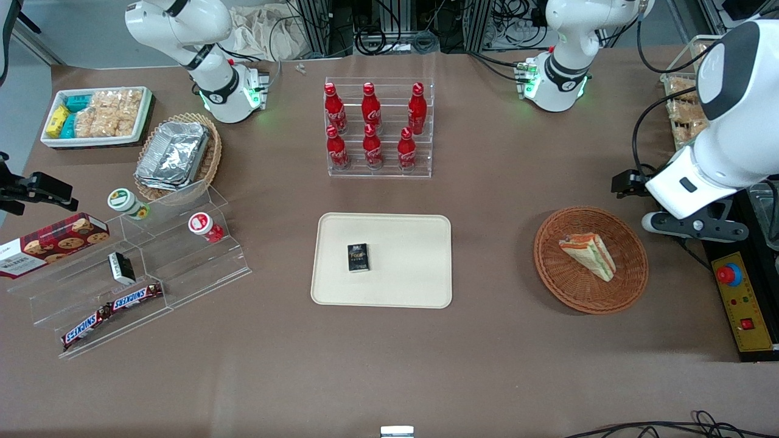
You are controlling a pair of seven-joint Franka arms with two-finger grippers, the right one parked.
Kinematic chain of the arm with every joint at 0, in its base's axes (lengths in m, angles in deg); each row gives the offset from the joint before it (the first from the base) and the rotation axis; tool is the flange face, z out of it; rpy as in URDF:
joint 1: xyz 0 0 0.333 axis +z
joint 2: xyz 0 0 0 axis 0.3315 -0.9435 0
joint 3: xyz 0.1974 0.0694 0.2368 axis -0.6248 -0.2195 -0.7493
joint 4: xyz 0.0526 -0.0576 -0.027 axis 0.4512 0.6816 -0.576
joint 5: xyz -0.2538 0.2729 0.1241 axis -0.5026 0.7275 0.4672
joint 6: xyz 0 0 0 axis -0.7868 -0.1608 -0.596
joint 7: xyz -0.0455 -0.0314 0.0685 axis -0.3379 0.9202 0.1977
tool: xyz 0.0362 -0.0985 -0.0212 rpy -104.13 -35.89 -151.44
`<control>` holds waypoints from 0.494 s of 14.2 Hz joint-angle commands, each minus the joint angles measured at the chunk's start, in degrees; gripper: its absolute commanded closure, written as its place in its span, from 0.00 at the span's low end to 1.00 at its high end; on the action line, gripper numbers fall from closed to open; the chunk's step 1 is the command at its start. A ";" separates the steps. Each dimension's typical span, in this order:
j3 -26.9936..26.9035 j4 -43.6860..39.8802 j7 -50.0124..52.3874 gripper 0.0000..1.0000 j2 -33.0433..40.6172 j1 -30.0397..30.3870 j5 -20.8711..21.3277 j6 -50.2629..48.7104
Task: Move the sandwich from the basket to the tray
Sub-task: 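Move the left gripper down over the wrapped sandwich in the wicker basket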
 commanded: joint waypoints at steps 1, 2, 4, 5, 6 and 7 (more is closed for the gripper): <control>-0.20 -1.76 -0.84 0.00 -0.99 0.70 0.21 -1.56; -0.21 -1.93 -0.84 0.00 -1.08 0.79 0.39 -1.56; -0.29 -2.11 -0.40 0.00 -2.39 0.71 0.74 -1.56; -0.56 -1.59 2.91 0.00 -2.66 0.79 0.74 -1.39; -1.52 -0.80 10.95 0.00 -3.10 0.80 0.04 -0.78; -1.96 0.25 18.86 0.00 -3.36 0.80 -0.14 0.27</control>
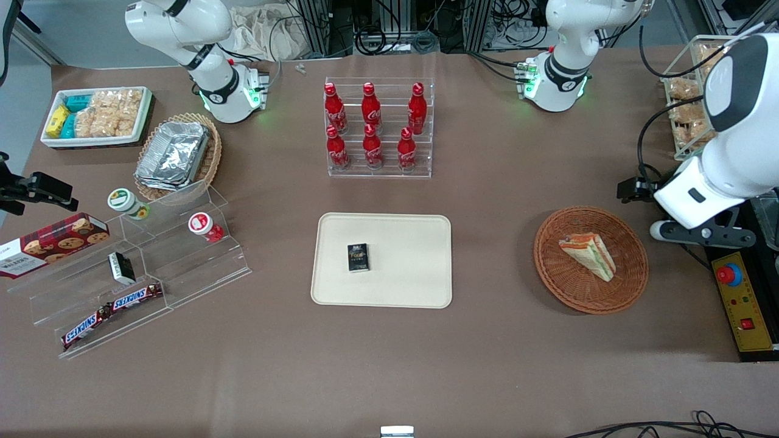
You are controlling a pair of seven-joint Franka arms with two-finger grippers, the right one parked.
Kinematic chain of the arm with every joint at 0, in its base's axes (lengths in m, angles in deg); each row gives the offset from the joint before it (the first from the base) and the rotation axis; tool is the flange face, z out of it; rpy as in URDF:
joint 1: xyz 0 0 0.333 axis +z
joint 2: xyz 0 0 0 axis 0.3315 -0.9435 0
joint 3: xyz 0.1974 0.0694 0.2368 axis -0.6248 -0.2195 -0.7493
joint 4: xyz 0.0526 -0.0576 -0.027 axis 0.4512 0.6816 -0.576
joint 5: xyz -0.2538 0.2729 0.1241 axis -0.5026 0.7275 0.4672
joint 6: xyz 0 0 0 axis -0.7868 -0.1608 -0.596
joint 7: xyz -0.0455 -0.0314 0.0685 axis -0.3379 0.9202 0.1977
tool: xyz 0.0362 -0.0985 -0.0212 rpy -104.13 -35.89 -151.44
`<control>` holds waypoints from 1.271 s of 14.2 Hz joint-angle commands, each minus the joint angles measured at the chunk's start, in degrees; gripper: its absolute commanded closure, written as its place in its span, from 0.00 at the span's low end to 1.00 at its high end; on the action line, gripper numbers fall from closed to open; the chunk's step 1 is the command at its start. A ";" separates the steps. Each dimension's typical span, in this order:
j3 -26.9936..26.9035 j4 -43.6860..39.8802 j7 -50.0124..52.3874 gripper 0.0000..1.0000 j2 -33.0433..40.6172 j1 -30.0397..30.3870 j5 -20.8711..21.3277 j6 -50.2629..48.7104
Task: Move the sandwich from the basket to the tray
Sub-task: 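Move the left gripper down over the wrapped sandwich in the wicker basket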
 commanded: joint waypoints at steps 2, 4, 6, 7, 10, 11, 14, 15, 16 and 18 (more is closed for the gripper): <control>-1.07 7.26 18.50 0.00 0.22 0.16 -0.13 9.19; -2.65 14.48 24.90 0.00 0.93 0.07 0.14 18.95; -2.74 18.97 35.09 0.00 0.06 0.07 0.57 26.96; -2.83 21.08 38.79 0.00 -0.55 0.16 0.58 29.60; -4.40 28.02 44.26 0.00 -1.26 0.07 0.84 38.39; -4.50 29.61 45.76 0.00 -1.70 0.07 1.01 41.03; -4.59 30.33 48.14 0.00 -4.42 0.07 1.10 44.04; -4.67 30.33 48.49 0.00 -5.21 0.07 1.10 44.74; -4.67 30.33 48.67 0.00 -6.09 0.07 1.10 45.44; -4.76 30.42 49.20 0.00 -7.15 0.07 1.10 46.06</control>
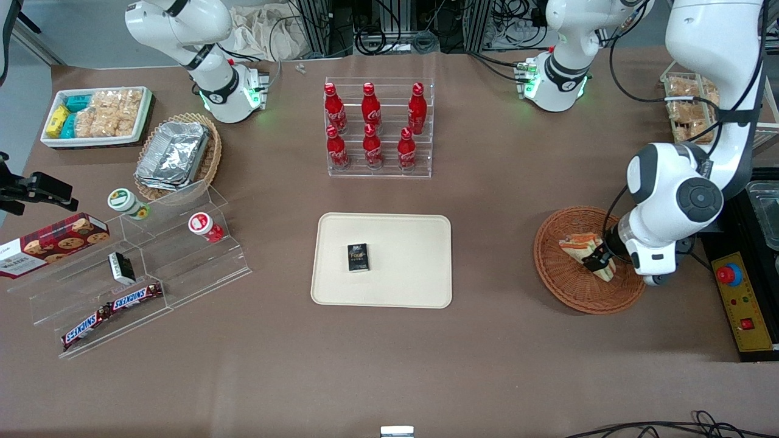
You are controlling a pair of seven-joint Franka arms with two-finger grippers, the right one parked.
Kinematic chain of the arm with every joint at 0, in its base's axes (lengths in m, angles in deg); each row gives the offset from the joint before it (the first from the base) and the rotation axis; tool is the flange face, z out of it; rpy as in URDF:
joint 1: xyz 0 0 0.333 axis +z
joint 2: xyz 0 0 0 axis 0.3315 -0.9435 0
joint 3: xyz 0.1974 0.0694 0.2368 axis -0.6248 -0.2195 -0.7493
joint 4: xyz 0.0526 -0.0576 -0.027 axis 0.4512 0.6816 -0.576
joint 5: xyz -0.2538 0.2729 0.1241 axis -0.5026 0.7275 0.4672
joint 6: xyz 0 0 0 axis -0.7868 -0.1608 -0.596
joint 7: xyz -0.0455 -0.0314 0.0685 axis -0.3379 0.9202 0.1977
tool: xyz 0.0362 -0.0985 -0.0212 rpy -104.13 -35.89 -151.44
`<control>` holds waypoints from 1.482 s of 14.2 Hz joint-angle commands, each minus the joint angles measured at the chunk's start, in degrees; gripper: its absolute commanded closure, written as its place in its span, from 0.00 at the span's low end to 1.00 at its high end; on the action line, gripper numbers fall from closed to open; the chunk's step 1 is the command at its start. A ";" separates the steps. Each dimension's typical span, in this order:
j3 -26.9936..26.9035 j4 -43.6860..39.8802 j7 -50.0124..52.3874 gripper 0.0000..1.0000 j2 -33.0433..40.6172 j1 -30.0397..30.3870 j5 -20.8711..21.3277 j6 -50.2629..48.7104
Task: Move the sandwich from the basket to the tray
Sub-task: 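Move the left gripper down over the wrapped sandwich in the wicker basket, then close the left gripper on the sandwich and lift it, then carry the held sandwich over to the cream tray beside the black box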
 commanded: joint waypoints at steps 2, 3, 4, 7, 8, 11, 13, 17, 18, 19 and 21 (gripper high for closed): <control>-0.48 0.78 2.03 0.00 -1.16 0.12 1.17 1.68; -1.44 0.78 2.12 0.00 -1.86 -0.06 1.17 1.77; -1.54 0.70 2.21 0.00 -2.56 -0.06 1.17 2.03; -1.80 0.78 2.30 0.00 -3.97 -0.06 1.17 3.00; -1.80 0.70 2.38 0.01 -4.41 -0.06 1.17 3.17; -1.80 0.61 2.91 0.90 -4.51 -0.23 1.17 3.09; -1.80 0.35 2.74 1.00 -4.07 -0.67 1.26 2.56; -0.58 -6.83 1.95 1.00 -2.66 -1.11 3.71 -11.36; 0.82 -9.91 1.86 1.00 -2.40 -1.29 4.33 -16.02; 1.88 -13.07 1.86 1.00 -2.40 -1.46 4.34 -20.33; 5.30 -19.75 1.86 1.00 -2.57 -1.99 4.34 -28.25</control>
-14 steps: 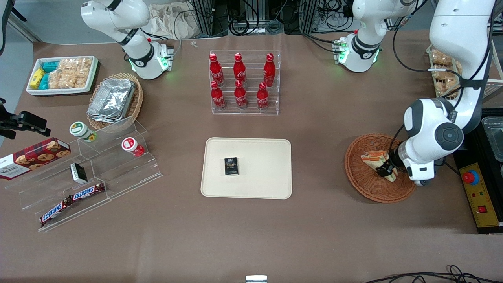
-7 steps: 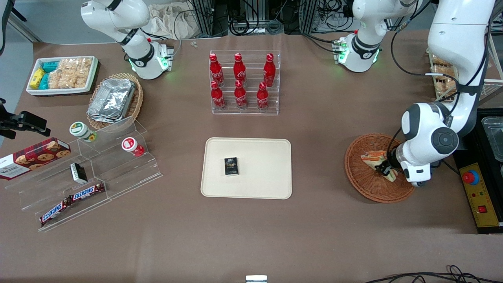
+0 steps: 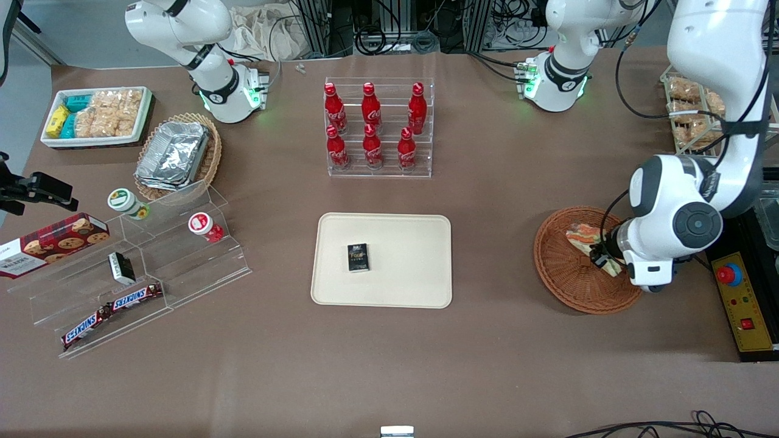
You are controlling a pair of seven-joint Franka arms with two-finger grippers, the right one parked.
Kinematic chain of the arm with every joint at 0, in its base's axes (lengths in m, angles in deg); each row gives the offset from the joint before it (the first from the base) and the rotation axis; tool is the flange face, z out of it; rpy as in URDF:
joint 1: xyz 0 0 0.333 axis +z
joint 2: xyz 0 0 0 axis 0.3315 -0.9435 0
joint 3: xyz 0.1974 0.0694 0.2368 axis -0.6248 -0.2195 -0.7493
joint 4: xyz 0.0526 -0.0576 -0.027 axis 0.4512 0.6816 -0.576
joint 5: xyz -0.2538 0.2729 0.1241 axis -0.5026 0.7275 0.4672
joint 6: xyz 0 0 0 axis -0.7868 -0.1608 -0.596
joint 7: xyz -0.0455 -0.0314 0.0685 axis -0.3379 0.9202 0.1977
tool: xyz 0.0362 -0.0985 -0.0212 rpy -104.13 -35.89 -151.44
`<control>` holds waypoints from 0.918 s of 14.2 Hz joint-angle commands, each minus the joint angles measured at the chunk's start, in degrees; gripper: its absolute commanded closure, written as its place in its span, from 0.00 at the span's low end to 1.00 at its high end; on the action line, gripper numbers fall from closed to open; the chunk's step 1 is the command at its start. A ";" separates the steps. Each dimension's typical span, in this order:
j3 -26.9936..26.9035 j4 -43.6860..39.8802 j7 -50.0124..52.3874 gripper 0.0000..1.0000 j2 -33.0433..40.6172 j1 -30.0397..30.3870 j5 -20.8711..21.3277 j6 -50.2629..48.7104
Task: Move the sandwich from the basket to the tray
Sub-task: 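Carry the held sandwich over to the cream tray beside the black box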
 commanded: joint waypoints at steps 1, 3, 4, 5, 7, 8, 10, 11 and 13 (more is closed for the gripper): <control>4.87 -8.94 0.91 1.00 -0.03 -0.81 1.12 -10.93; 9.87 -12.73 1.26 1.00 -0.03 -1.33 0.94 -17.09; 12.42 -14.23 1.79 1.00 -0.11 -2.03 0.94 -19.30; 14.54 -15.12 2.05 1.00 -0.11 -3.08 0.42 -20.88; 17.18 -15.21 1.97 1.00 -0.11 -5.63 -0.37 -21.25; 18.15 -15.21 1.97 1.00 -0.55 -7.38 -1.42 -20.90; 18.25 -15.65 1.35 1.00 -4.05 -11.77 -1.52 -18.54; 18.25 -16.61 1.35 1.00 -5.98 -13.88 -1.34 -16.26; 18.25 -17.58 1.01 1.00 -9.85 -15.65 -1.17 -12.31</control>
